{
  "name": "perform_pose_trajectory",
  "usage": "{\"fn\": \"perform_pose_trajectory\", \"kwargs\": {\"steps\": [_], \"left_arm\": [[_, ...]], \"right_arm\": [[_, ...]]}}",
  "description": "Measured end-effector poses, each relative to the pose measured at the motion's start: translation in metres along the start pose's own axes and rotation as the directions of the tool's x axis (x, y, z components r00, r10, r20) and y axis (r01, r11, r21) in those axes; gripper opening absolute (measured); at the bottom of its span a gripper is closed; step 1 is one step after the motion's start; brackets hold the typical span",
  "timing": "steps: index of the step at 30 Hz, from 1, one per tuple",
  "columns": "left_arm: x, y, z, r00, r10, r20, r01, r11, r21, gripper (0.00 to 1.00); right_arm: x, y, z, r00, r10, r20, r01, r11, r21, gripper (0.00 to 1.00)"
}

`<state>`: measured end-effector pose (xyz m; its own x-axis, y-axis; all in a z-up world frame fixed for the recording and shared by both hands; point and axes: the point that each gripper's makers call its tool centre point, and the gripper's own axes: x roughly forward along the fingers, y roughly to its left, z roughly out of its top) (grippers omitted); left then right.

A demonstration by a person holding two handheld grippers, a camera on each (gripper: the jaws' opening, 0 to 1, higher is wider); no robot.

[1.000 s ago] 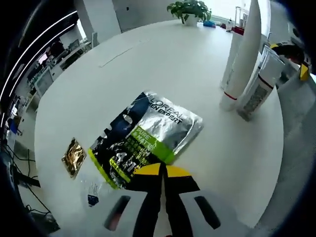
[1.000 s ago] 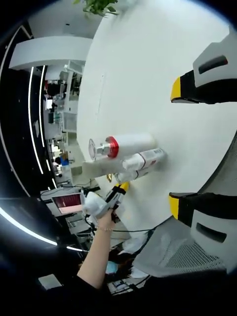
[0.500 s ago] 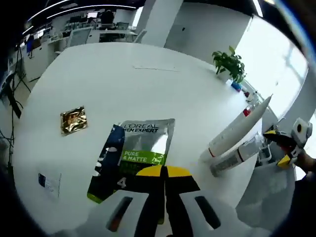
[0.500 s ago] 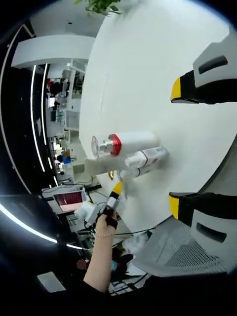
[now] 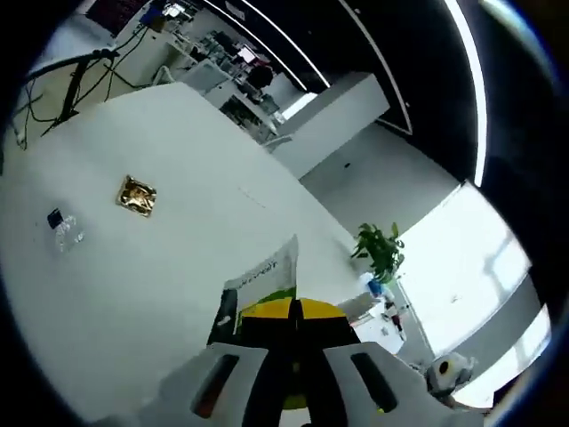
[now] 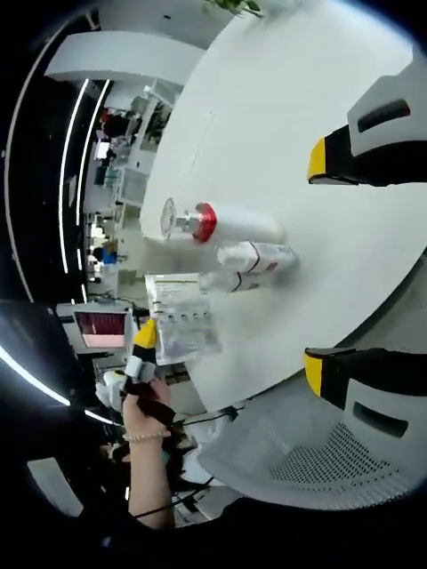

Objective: Arrange the skincare products in the storage area until every visible bottle or jar stands upright without overlapping.

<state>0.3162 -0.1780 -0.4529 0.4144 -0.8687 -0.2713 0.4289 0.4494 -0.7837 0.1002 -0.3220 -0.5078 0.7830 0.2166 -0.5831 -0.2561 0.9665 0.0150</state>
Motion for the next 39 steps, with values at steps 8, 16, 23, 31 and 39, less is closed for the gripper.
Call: {"fn": "perform_pose_trajectory", "kwargs": {"steps": [8, 16, 23, 31, 39], "left_arm": [[-0.03, -0.052, 0.008, 0.989, -0.045, 0.142, 0.053, 0.997, -0.051, 0.01], [-0.043, -0.094, 0.01, 0.959, -0.038, 0.28, 0.087, 0.982, -0.168, 0.01], [-0.05, -0.132, 0.006, 0.945, -0.055, 0.323, 0.139, 0.96, -0.243, 0.01], [-0.051, -0.172, 0.001, 0.924, -0.117, 0.364, 0.246, 0.911, -0.331, 0.01], [-0.049, -0.199, -0.005, 0.917, -0.195, 0.348, 0.308, 0.901, -0.305, 0.01]], "right_arm": [[0.007, 0.04, 0.051, 0.989, 0.064, 0.135, -0.068, 0.997, 0.027, 0.76], [0.011, 0.105, 0.13, 0.948, 0.14, 0.287, -0.12, 0.989, -0.088, 0.77], [0.021, 0.109, 0.162, 0.937, 0.03, 0.347, 0.046, 0.977, -0.209, 0.75], [0.018, 0.091, 0.187, 0.908, -0.064, 0.414, 0.155, 0.97, -0.188, 0.65], [-0.001, 0.06, 0.19, 0.889, -0.154, 0.432, 0.269, 0.938, -0.22, 0.0]]}}
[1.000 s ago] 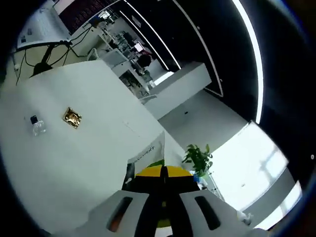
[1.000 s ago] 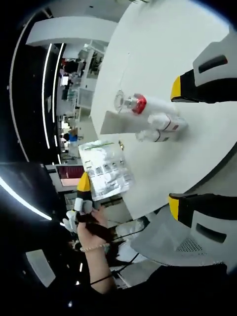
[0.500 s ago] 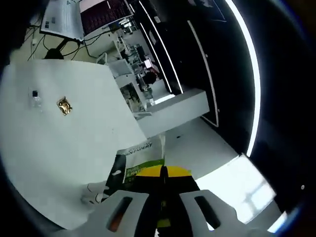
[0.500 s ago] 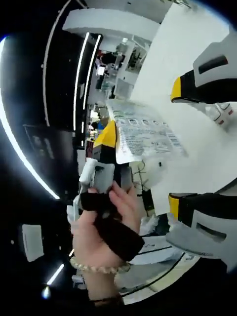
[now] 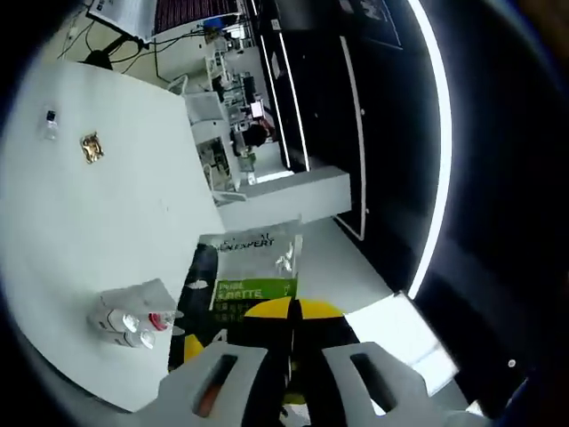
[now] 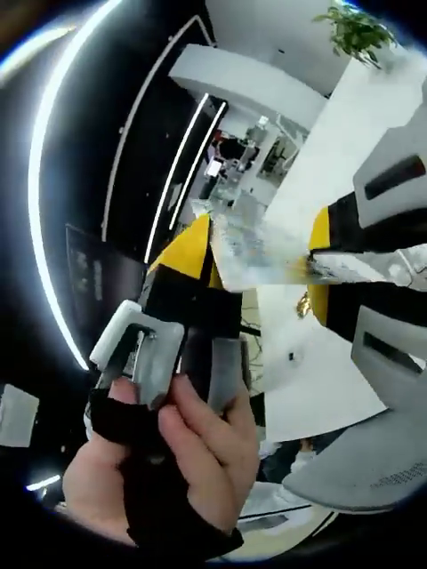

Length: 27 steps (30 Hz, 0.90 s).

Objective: Arrange the skincare products in the storage area until every visible bottle or jar stands upright without overlapping.

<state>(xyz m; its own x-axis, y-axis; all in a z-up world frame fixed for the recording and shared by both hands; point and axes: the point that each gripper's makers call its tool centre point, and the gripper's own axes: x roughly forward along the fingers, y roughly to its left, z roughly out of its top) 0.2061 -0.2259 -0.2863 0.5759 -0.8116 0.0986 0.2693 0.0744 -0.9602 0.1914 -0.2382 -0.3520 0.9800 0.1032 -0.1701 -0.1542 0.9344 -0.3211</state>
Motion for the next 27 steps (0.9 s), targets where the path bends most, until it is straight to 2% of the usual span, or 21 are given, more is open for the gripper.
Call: {"fn": "perform_pose_trajectory", "kwargs": {"steps": [1, 2, 3, 4, 5, 6, 8, 11, 12, 14, 16, 17, 21, 24, 27], "left_arm": [[0.0, -0.001, -0.003, 1.0, -0.007, -0.021, 0.007, 1.0, 0.008, 0.01], [0.0, -0.002, -0.003, 1.0, -0.012, -0.019, 0.012, 1.0, -0.002, 0.01], [0.0, -0.003, -0.004, 1.0, -0.018, -0.023, 0.018, 1.0, -0.012, 0.01], [0.0, -0.004, -0.005, 0.999, -0.026, -0.026, 0.025, 1.0, -0.014, 0.01], [0.0, -0.005, -0.006, 0.999, -0.03, -0.029, 0.029, 0.999, -0.019, 0.01], [0.0, -0.005, -0.006, 0.999, -0.034, -0.029, 0.033, 0.999, -0.025, 0.01], [0.001, -0.004, -0.009, 0.998, -0.05, -0.049, 0.048, 0.998, -0.039, 0.0], [-0.004, -0.011, -0.015, 0.989, -0.112, -0.092, 0.109, 0.993, -0.04, 0.0], [-0.006, -0.015, -0.015, 0.987, -0.135, -0.089, 0.134, 0.991, -0.018, 0.0], [-0.013, -0.015, -0.017, 0.984, -0.142, -0.109, 0.145, 0.989, 0.015, 0.01], [-0.02, -0.014, -0.012, 0.984, -0.151, -0.093, 0.158, 0.984, 0.078, 0.01], [-0.023, -0.012, -0.01, 0.985, -0.149, -0.089, 0.157, 0.983, 0.091, 0.02], [-0.034, 0.003, -0.001, 0.992, -0.1, -0.079, 0.11, 0.983, 0.144, 0.1], [-0.038, 0.015, 0.004, 0.995, -0.067, -0.078, 0.08, 0.979, 0.186, 0.19], [-0.038, 0.024, 0.008, 0.996, -0.042, -0.077, 0.058, 0.973, 0.222, 0.34]], "right_arm": [[-0.002, 0.003, 0.003, 0.998, 0.053, 0.026, -0.055, 0.997, 0.061, 0.0], [-0.002, 0.0, 0.004, 0.998, 0.054, 0.033, -0.056, 0.995, 0.082, 0.0], [0.0, -0.008, -0.001, 0.999, 0.026, 0.031, -0.029, 0.995, 0.091, 0.0], [0.0, -0.009, -0.001, 0.999, 0.034, 0.04, -0.038, 0.994, 0.104, 0.0], [-0.002, -0.007, 0.001, 0.996, 0.06, 0.062, -0.072, 0.974, 0.214, 0.0], [-0.003, -0.009, 0.002, 0.995, 0.066, 0.08, -0.088, 0.947, 0.31, 0.0], [-0.005, -0.01, 0.001, 0.991, 0.081, 0.104, -0.121, 0.872, 0.474, 0.0], [-0.012, -0.012, 0.004, 0.985, 0.088, 0.147, -0.157, 0.81, 0.566, 0.0], [-0.014, -0.013, 0.004, 0.983, 0.09, 0.161, -0.171, 0.782, 0.599, 0.0], [-0.018, -0.013, 0.009, 0.973, 0.093, 0.212, -0.213, 0.719, 0.662, 0.0], [-0.021, -0.015, 0.011, 0.967, 0.082, 0.242, -0.228, 0.703, 0.674, 0.0], [-0.023, -0.015, 0.01, 0.968, 0.085, 0.236, -0.224, 0.716, 0.661, 0.0], [-0.03, -0.015, 0.014, 0.961, 0.101, 0.259, -0.25, 0.721, 0.647, 0.0], [-0.035, -0.012, 0.023, 0.949, 0.113, 0.296, -0.286, 0.705, 0.649, 0.0], [-0.04, -0.004, 0.041, 0.919, 0.147, 0.366, -0.364, 0.67, 0.647, 0.0]]}}
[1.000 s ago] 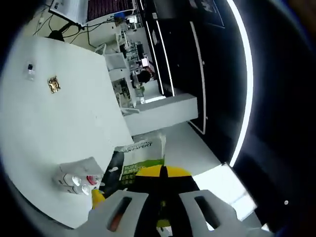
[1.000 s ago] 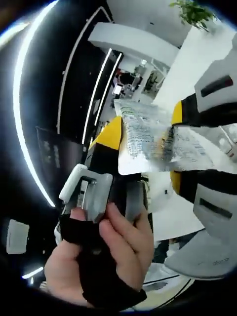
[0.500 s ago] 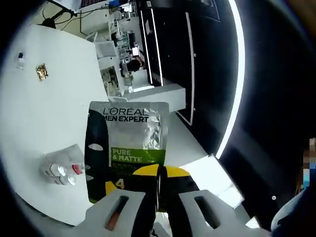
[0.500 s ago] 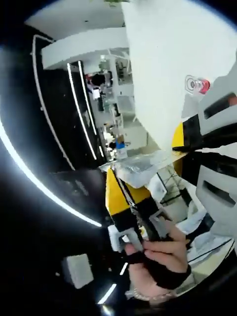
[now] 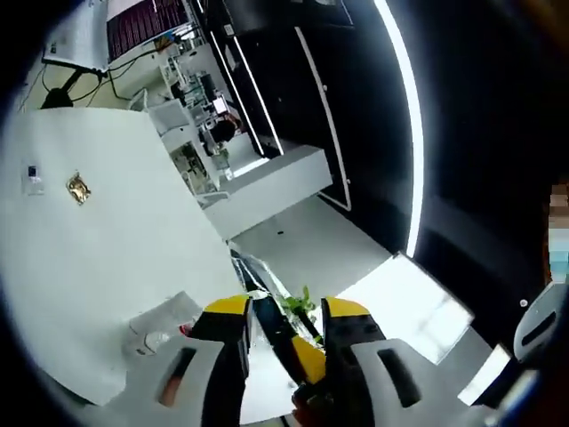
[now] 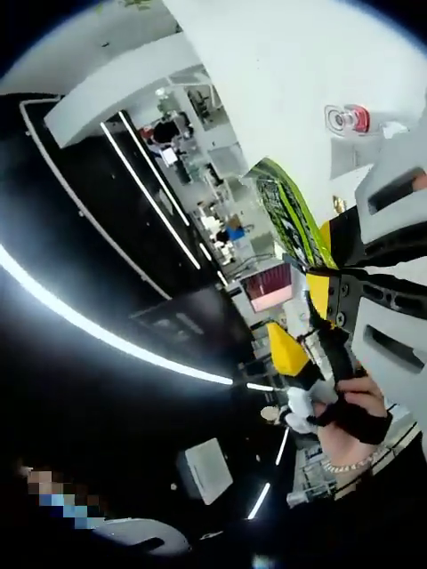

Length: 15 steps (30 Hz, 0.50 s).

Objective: Arrange the skincare products in the storage area until every visible bottle or jar stands upright without overlapping.

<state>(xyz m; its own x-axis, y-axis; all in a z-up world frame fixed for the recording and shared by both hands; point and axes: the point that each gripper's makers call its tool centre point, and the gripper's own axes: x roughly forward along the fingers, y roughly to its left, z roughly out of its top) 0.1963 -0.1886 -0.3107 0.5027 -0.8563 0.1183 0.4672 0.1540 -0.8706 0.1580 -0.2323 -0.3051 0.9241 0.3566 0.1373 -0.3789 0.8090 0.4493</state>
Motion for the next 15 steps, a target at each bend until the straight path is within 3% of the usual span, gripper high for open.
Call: {"fn": "perform_pose_trajectory", "kwargs": {"steps": [3, 7, 15], "left_arm": [[0.003, 0.002, -0.002, 1.0, -0.001, -0.017, 0.001, 1.0, 0.011, 0.5], [0.007, -0.005, -0.002, 0.998, -0.052, -0.03, 0.052, 0.999, -0.011, 0.55], [0.009, -0.018, -0.003, 0.991, -0.13, -0.043, 0.127, 0.991, -0.05, 0.19]], "right_arm": [[0.003, 0.014, 0.005, 0.998, 0.059, 0.022, -0.06, 0.998, 0.026, 0.0], [0.005, 0.03, 0.006, 0.992, 0.124, 0.023, -0.124, 0.992, 0.016, 0.0], [0.004, 0.04, -0.001, 0.986, 0.164, 0.01, -0.164, 0.986, 0.037, 0.0]]}}
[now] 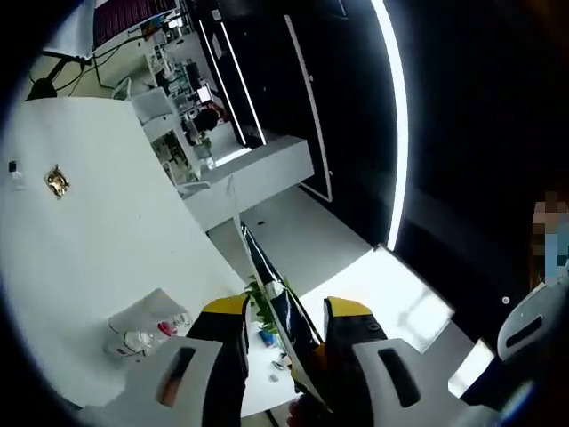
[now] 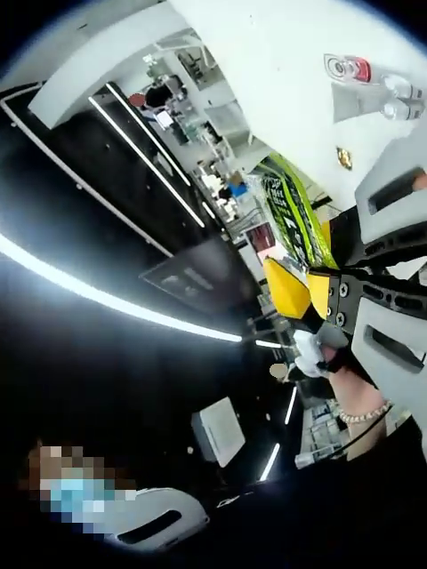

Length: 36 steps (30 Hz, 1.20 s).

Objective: Arrange the skincare products in the storage area until every visible bottle or jar stands upright without overlapping.

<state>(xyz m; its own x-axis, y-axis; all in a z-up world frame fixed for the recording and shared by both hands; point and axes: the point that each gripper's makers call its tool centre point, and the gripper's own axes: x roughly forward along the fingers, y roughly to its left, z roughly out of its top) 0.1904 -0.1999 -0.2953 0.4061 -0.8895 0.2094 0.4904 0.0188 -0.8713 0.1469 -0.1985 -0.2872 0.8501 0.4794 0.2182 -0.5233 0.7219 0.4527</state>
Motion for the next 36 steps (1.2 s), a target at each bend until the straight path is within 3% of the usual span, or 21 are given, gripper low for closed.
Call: {"fn": "perform_pose_trajectory", "kwargs": {"steps": [3, 10, 12, 16, 17, 25, 28, 31, 33, 36], "left_arm": [[-0.002, 0.004, 0.001, 1.0, 0.014, -0.014, -0.015, 1.0, -0.02, 0.06], [-0.004, 0.007, 0.0, 0.999, 0.027, -0.039, -0.028, 0.999, -0.039, 0.02], [-0.005, 0.005, 0.0, 0.999, 0.026, -0.045, -0.027, 0.999, -0.033, 0.0], [-0.008, 0.003, 0.0, 0.995, 0.04, -0.093, -0.033, 0.997, 0.074, 0.0], [-0.009, 0.002, -0.001, 0.993, 0.039, -0.11, -0.029, 0.995, 0.099, 0.0], [-0.016, -0.006, 0.006, 0.979, 0.034, -0.203, 0.018, 0.969, 0.246, 0.0], [-0.018, 0.003, 0.007, 0.97, 0.075, -0.233, -0.007, 0.96, 0.281, 0.0], [-0.022, 0.015, 0.005, 0.954, 0.132, -0.268, -0.049, 0.954, 0.296, 0.0], [-0.025, 0.019, 0.001, 0.944, 0.149, -0.295, -0.053, 0.949, 0.311, 0.0], [-0.029, 0.031, -0.008, 0.918, 0.202, -0.342, -0.083, 0.94, 0.331, 0.0]], "right_arm": [[-0.001, 0.0, -0.002, 1.0, 0.002, 0.003, -0.002, 1.0, 0.026, 0.0], [0.0, -0.004, -0.008, 1.0, -0.014, -0.002, 0.014, 0.997, 0.074, 0.0], [-0.001, -0.006, -0.011, 1.0, -0.022, -0.01, 0.023, 0.998, 0.052, 0.0], [-0.003, -0.007, -0.014, 1.0, -0.029, -0.007, 0.029, 0.998, 0.053, 0.02], [-0.003, -0.003, -0.013, 1.0, -0.001, 0.001, 0.001, 0.998, 0.07, 0.07], [-0.018, -0.018, -0.026, 0.998, -0.038, -0.044, 0.042, 0.995, 0.088, 0.25], [-0.026, -0.027, -0.029, 0.996, -0.065, -0.066, 0.068, 0.997, 0.047, 0.32], [-0.034, -0.035, -0.028, 0.995, -0.084, -0.057, 0.085, 0.996, 0.011, 0.52], [-0.041, -0.047, -0.029, 0.989, -0.13, -0.072, 0.127, 0.991, -0.042, 0.6], [-0.048, -0.058, -0.035, 0.981, -0.162, -0.108, 0.156, 0.986, -0.062, 0.63]]}}
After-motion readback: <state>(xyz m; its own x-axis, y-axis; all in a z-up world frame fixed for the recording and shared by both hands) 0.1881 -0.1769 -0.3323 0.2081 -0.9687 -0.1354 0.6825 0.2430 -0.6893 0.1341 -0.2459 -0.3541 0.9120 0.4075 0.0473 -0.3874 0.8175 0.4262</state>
